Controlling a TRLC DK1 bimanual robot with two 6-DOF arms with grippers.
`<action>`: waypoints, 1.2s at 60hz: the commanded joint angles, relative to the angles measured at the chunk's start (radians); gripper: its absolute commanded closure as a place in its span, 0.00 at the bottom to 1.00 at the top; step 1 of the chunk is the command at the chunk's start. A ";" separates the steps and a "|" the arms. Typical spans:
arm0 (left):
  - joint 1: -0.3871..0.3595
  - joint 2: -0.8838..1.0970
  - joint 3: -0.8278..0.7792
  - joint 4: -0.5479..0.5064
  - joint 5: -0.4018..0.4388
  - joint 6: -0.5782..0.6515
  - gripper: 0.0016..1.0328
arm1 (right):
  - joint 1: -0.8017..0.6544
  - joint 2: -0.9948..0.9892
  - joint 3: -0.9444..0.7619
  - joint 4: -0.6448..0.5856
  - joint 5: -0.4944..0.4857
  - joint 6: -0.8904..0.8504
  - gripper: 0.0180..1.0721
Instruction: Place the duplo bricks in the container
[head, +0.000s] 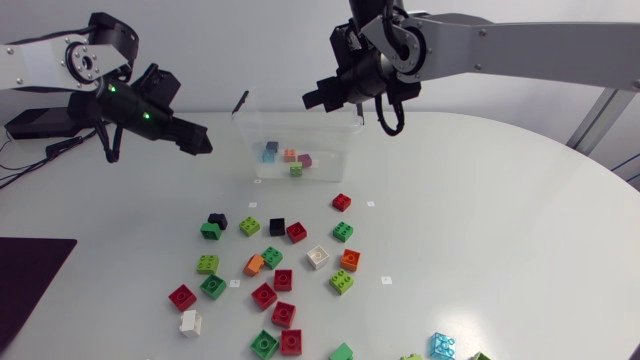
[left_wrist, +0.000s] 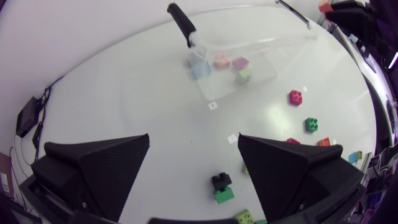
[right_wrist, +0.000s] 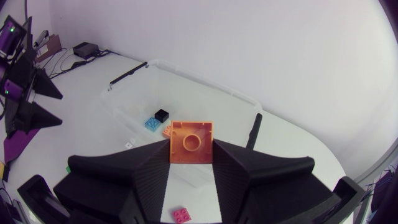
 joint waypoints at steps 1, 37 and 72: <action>0.003 -0.052 -0.070 -0.005 -0.013 0.025 0.04 | 0.008 0.049 0.049 0.010 -0.002 0.028 0.73; 0.005 -0.132 -0.346 0.006 -0.059 0.056 0.04 | -0.008 0.315 0.373 -0.026 0.001 0.025 0.71; -0.163 -0.028 -0.361 0.006 -0.222 -0.188 0.04 | -0.009 0.029 0.132 -0.075 0.041 0.056 0.07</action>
